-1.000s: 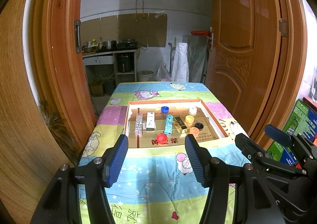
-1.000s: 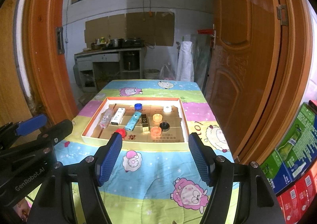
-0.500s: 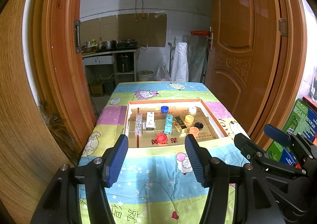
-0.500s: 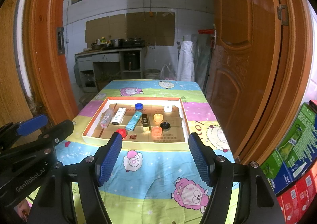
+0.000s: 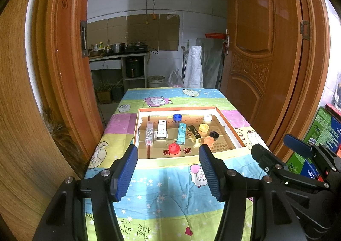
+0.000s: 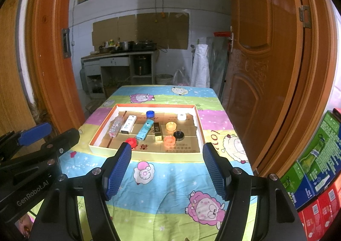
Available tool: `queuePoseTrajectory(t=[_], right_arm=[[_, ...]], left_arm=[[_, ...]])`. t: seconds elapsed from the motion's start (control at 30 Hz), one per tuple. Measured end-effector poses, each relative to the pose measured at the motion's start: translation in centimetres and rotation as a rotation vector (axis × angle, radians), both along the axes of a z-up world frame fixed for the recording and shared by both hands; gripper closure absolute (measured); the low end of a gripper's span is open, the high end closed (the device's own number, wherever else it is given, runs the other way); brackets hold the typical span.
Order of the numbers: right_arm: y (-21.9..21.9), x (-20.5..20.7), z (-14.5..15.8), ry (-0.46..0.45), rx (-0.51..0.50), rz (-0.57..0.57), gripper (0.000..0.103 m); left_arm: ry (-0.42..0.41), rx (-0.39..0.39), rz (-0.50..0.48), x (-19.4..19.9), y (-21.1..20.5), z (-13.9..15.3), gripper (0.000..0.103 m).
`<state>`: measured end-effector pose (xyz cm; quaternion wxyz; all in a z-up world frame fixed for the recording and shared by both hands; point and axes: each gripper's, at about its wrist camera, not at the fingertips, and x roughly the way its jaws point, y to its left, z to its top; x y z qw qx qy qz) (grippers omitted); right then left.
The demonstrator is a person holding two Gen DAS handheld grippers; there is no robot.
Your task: Organize rigid objects
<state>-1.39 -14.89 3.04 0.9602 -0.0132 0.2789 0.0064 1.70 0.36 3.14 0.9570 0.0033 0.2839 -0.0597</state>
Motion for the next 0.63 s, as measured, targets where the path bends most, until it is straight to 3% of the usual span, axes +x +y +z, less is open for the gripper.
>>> queuePoseTrajectory(t=[0.63], right_arm=[[0.26,-0.09,0.04,-0.001,0.002,0.003,0.032]], left_arm=[[-0.001,-0.008,0.007,-0.15,0.16,0.19,0.043]])
